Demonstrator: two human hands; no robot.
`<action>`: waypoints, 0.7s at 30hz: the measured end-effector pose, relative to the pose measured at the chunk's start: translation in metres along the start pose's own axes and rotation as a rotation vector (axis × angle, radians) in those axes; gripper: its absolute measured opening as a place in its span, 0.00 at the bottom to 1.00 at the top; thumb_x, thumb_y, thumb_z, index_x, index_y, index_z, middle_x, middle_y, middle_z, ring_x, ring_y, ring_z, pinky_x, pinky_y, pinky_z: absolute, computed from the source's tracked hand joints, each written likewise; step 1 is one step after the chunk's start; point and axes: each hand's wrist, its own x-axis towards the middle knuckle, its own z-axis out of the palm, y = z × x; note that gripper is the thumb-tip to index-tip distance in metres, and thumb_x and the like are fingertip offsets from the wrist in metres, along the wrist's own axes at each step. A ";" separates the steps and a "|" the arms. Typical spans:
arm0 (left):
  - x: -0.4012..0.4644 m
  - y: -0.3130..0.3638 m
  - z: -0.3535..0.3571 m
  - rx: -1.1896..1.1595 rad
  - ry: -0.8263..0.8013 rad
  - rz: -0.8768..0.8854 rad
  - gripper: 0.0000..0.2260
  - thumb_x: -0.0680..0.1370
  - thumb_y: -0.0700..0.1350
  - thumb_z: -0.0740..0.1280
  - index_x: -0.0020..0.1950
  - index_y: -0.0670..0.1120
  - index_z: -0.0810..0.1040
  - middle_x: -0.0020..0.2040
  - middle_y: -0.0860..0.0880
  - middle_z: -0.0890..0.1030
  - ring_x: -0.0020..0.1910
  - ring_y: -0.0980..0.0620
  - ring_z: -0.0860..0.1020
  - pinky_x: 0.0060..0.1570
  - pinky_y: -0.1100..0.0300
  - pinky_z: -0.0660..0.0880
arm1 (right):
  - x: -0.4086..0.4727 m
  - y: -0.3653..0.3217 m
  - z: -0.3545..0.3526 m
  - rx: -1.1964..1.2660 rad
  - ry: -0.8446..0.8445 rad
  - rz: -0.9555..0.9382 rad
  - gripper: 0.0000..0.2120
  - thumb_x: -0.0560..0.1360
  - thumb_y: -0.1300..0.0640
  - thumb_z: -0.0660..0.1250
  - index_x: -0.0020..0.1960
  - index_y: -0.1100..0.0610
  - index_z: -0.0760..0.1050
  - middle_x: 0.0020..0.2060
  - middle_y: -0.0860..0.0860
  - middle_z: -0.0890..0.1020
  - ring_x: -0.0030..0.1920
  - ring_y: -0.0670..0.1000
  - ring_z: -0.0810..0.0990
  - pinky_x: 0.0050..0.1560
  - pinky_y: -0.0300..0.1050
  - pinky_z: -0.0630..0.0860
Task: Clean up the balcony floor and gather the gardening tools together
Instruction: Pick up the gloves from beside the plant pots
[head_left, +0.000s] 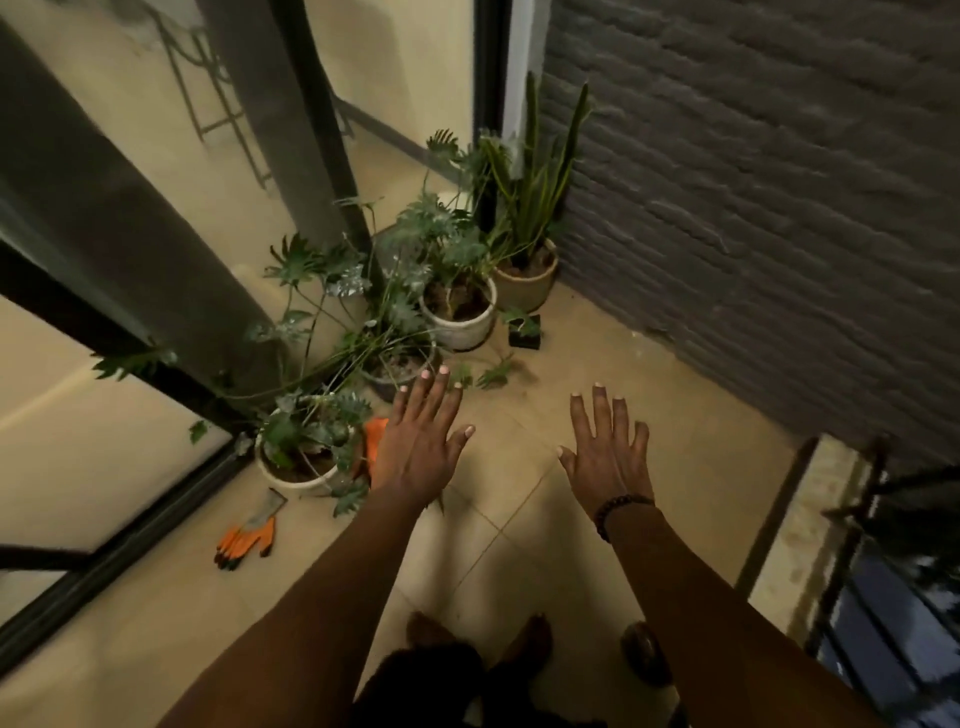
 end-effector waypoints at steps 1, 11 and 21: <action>0.001 -0.002 0.002 0.013 -0.010 -0.006 0.28 0.84 0.61 0.42 0.82 0.50 0.46 0.82 0.48 0.41 0.80 0.48 0.38 0.74 0.51 0.30 | 0.005 -0.005 0.003 -0.006 -0.001 -0.012 0.37 0.77 0.43 0.64 0.79 0.54 0.54 0.78 0.60 0.55 0.75 0.64 0.59 0.67 0.65 0.62; 0.032 -0.031 0.022 -0.032 -0.006 -0.108 0.29 0.84 0.61 0.42 0.82 0.51 0.46 0.82 0.48 0.41 0.81 0.47 0.40 0.77 0.49 0.38 | 0.034 -0.062 0.026 -0.047 -0.028 -0.176 0.37 0.75 0.43 0.66 0.78 0.55 0.58 0.77 0.60 0.59 0.73 0.64 0.63 0.65 0.65 0.65; 0.028 -0.061 0.017 -0.042 -0.069 -0.156 0.29 0.83 0.61 0.43 0.82 0.50 0.47 0.82 0.47 0.42 0.81 0.46 0.40 0.79 0.47 0.40 | 0.061 -0.090 0.014 -0.024 0.031 -0.237 0.37 0.74 0.43 0.67 0.77 0.56 0.59 0.76 0.61 0.61 0.72 0.64 0.64 0.64 0.65 0.66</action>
